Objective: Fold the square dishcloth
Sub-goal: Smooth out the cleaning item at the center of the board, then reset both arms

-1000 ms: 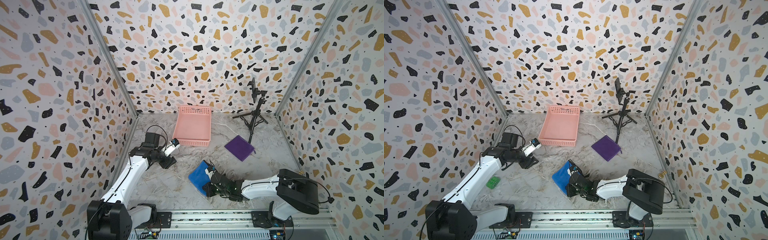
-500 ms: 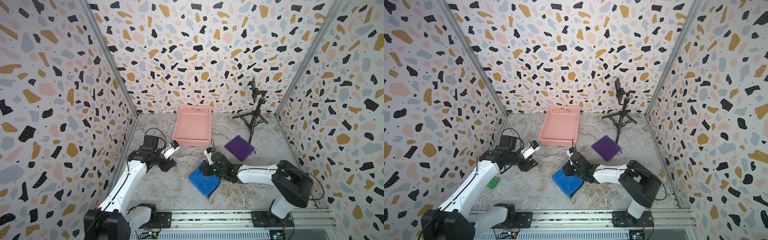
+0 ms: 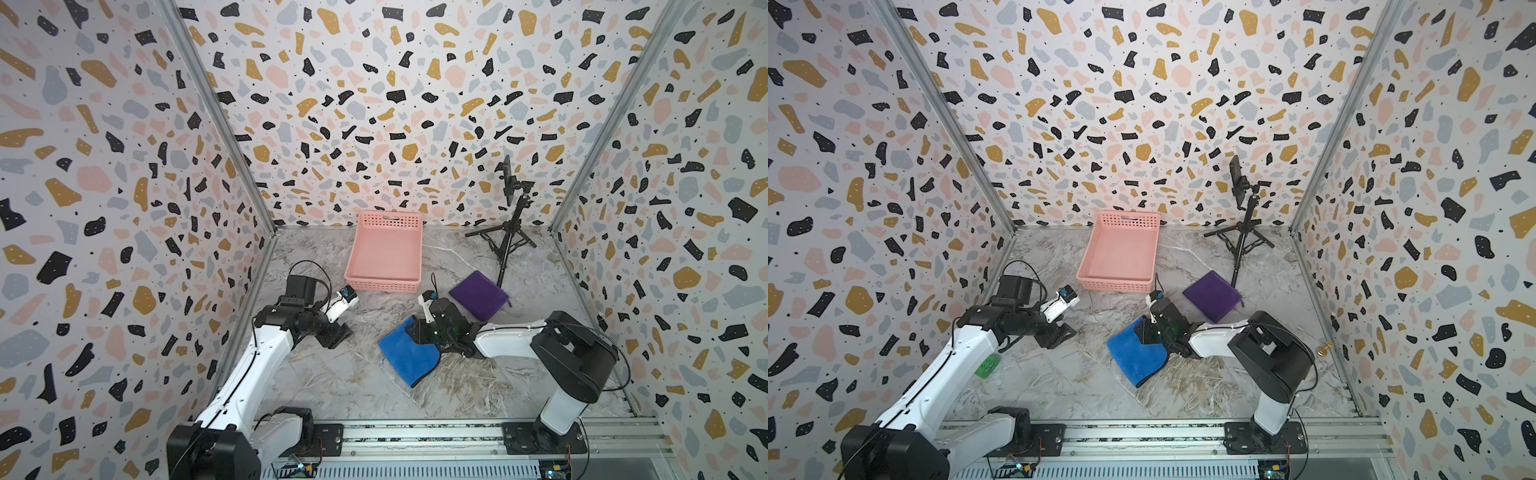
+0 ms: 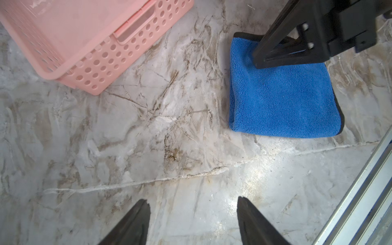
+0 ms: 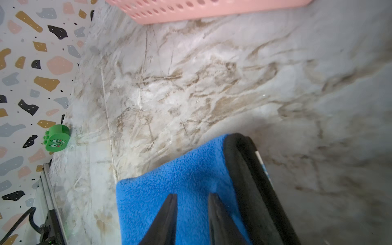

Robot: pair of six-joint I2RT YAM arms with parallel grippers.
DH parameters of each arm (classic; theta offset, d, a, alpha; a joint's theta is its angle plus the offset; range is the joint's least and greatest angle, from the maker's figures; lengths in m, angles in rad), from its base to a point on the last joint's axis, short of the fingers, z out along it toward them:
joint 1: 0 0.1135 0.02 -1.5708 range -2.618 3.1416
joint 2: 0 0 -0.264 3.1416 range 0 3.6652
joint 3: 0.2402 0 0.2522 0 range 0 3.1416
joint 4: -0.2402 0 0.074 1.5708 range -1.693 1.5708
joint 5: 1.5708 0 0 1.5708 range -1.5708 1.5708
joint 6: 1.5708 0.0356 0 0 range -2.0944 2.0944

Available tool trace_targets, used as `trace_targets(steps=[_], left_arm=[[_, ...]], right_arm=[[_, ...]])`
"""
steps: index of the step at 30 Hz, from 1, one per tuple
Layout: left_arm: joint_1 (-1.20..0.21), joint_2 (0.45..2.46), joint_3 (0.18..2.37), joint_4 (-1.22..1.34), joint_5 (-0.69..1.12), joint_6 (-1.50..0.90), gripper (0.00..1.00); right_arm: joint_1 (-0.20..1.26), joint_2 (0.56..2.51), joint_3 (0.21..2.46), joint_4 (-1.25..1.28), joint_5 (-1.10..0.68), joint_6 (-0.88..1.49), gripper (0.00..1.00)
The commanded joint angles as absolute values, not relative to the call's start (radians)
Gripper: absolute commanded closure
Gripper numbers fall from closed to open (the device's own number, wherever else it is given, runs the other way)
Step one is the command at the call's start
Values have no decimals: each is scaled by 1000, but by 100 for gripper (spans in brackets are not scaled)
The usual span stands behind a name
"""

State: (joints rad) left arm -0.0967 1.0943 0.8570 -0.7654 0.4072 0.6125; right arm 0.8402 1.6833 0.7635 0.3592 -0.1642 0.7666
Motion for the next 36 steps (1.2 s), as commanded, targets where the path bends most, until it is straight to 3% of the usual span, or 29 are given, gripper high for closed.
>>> trace_targets(steps=[1, 6, 16, 21, 23, 25, 30, 36], left_arm=[[-88, 1093, 851, -738, 398, 582, 27], [-76, 1076, 855, -683, 337, 495, 23], [-17, 978, 784, -568, 295, 381, 14], [-11, 1026, 782, -535, 251, 368, 14], [-11, 1031, 783, -504, 242, 334, 14], [-11, 1043, 787, -479, 251, 316, 14], [-11, 1100, 761, -329, 247, 269, 13], [-11, 1145, 627, 9, 202, 188, 13]], right_arm=[[867, 1569, 760, 251, -126, 725, 63], [906, 1502, 674, 251, -104, 731, 56], [909, 1619, 542, 398, -1, 742, 60], [917, 1419, 612, 179, 34, 658, 37], [919, 1323, 672, 50, 76, 605, 23], [917, 1221, 735, -82, 145, 536, 1], [803, 1056, 856, -343, 371, 403, 0], [605, 880, 726, -242, 639, 259, 0]])
